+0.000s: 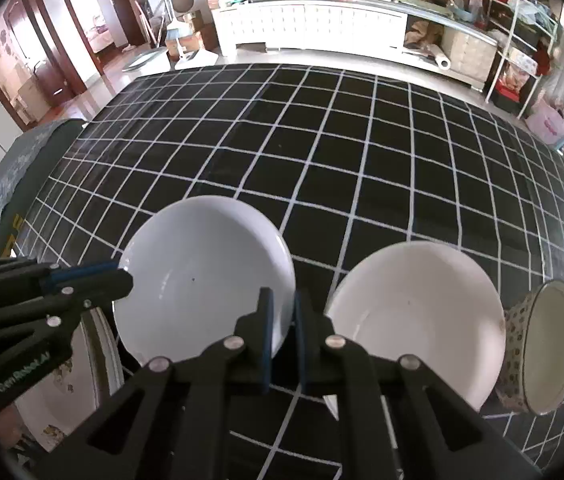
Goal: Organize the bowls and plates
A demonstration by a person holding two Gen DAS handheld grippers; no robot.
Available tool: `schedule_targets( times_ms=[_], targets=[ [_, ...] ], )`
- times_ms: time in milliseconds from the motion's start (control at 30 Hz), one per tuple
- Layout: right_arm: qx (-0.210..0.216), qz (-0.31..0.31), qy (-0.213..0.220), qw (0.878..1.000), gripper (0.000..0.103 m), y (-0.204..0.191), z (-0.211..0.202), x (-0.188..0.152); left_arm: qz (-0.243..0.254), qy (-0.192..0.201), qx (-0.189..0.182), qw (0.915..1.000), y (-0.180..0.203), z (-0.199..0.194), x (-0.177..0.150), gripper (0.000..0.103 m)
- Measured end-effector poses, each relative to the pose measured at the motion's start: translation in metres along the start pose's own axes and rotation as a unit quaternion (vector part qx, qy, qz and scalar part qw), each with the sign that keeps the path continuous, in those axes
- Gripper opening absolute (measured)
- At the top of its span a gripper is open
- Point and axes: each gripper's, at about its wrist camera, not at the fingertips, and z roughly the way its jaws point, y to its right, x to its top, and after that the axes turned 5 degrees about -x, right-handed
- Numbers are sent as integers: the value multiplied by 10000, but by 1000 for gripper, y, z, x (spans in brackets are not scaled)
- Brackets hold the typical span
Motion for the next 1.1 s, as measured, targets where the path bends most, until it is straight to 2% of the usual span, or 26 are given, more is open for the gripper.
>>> schedule_targets(
  times_ms=[367,867,1100],
  targets=[
    [-39,145,-78,9999,13,2,-8,-16,71,-129,-68,9999,9,-7,-23,8],
    [-102,458,-297,9985,13,8,-33,-64,308,-339,-164,9988,35,-19,-70,8],
    [-69,601,-350,9976,13,11,-43,-87,197,-440,-422,9979,40,-26,-89,8]
  ],
)
